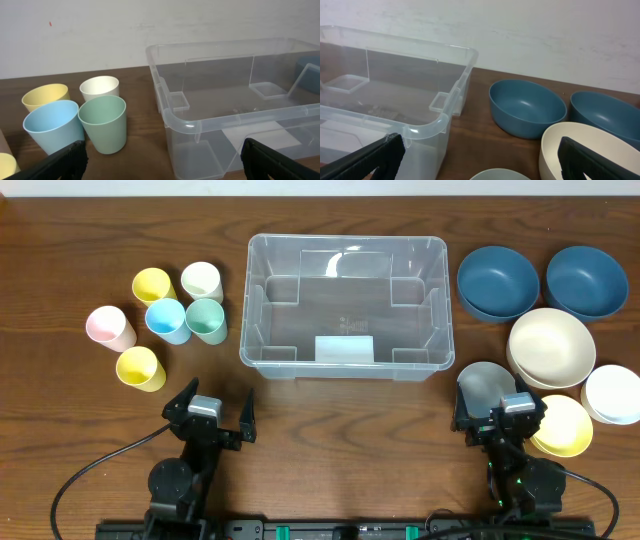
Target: Pack container
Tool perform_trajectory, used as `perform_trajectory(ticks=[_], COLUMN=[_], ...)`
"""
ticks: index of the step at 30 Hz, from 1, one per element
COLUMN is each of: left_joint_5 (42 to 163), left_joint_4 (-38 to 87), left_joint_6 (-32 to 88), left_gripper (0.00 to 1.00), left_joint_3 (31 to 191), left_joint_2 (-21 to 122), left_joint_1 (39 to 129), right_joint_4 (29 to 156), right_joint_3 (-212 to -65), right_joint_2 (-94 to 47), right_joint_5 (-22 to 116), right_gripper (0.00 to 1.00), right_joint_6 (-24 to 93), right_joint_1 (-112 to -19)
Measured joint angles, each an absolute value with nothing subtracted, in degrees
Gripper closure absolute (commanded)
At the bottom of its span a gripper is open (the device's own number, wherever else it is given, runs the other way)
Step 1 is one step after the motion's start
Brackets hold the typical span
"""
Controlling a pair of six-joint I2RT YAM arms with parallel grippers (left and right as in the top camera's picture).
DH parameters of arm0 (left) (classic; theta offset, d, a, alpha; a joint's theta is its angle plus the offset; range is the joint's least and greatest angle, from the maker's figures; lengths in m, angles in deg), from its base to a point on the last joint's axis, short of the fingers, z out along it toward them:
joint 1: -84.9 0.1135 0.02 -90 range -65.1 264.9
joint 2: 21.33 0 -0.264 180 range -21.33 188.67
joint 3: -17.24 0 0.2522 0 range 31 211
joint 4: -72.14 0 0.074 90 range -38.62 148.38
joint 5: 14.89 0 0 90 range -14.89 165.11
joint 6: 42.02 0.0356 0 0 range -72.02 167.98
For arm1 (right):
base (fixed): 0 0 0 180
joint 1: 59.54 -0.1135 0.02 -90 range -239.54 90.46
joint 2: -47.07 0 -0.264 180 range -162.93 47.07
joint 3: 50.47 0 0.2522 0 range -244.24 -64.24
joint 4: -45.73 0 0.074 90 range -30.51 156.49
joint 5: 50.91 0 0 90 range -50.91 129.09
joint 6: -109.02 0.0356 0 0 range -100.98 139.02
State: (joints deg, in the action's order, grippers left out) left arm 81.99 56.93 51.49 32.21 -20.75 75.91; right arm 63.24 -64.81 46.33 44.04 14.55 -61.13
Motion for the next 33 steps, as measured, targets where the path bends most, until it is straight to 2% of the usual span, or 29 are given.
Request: perform_trajectory(ticks=[33], left_joint_5=[82.0], left_joint_4=[56.9], left_joint_6=[51.5], left_gripper=[0.02], left_joint_3=[32.2], left_joint_2=[-20.8], left_joint_1=[75.9], right_joint_4=[63.2], right_joint_3=[-64.8], right_joint_2=[46.3], right_joint_5=[42.9], right_gripper=[0.01], right_joint_6=[13.9], right_joint_1=[-61.1])
